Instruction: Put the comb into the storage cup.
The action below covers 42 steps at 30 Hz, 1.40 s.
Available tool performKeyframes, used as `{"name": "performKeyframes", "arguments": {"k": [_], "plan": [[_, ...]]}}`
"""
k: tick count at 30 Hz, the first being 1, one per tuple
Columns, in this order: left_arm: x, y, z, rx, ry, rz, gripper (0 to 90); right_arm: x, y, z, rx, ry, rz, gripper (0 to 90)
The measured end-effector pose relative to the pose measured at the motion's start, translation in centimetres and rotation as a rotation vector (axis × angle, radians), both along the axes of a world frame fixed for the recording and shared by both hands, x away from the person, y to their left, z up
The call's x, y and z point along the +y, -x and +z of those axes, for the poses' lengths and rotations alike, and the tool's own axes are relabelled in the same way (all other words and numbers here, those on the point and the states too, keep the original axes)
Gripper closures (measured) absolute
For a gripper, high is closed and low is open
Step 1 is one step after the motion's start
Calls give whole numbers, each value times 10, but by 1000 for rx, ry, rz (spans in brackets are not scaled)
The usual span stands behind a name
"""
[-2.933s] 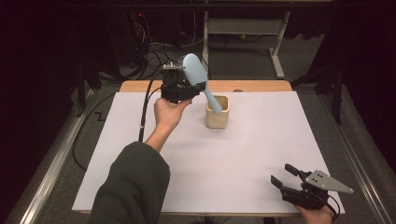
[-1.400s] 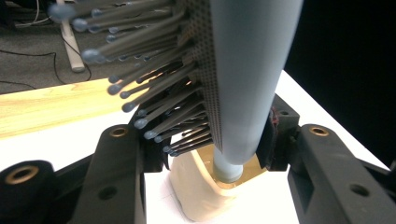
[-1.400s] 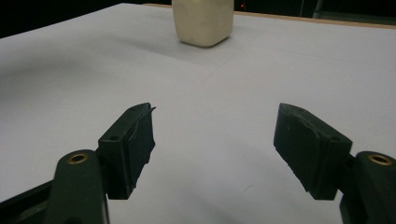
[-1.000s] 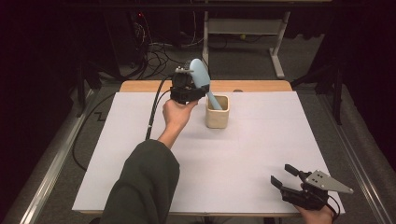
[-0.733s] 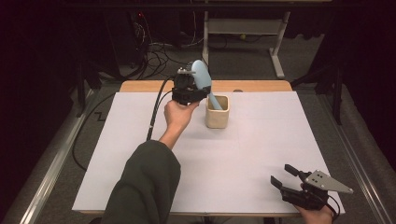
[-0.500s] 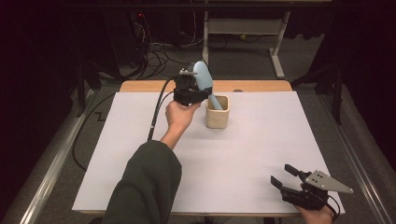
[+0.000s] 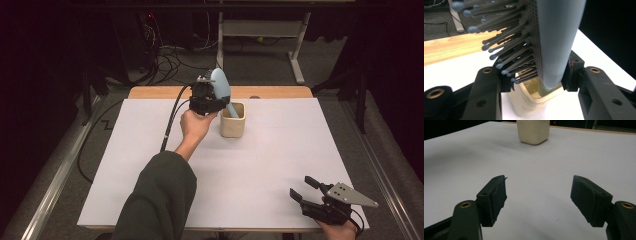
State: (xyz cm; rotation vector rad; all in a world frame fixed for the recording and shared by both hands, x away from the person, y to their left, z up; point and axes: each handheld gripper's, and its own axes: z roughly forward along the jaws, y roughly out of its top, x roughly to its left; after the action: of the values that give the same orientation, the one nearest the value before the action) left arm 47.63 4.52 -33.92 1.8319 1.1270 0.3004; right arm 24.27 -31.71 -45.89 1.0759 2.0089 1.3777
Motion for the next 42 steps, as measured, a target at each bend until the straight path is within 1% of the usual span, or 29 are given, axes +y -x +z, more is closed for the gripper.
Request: {"name": "performKeyframes", "arguments": {"k": [3,5,7,9,12,42], "plan": [[-1,0,-1,3,-4,-3,534,0,0,0,5,-1,-1,296],[-2,0,-2,4,-7,-3,534,0,0,0,-5,-3,-1,298],[-3,0,-3,8,-10,-4,534,0,0,0,1,0,2,299],[-4,0,-4,9,-13,-7,534,0,1,0,-6,-2,1,300],[-6,0,-5,9,-19,-9,534,0,1,0,-3,-3,1,300],[-16,-6,-20,38,-65,-1,532,0,0,0,-1,-6,4,299]]}}
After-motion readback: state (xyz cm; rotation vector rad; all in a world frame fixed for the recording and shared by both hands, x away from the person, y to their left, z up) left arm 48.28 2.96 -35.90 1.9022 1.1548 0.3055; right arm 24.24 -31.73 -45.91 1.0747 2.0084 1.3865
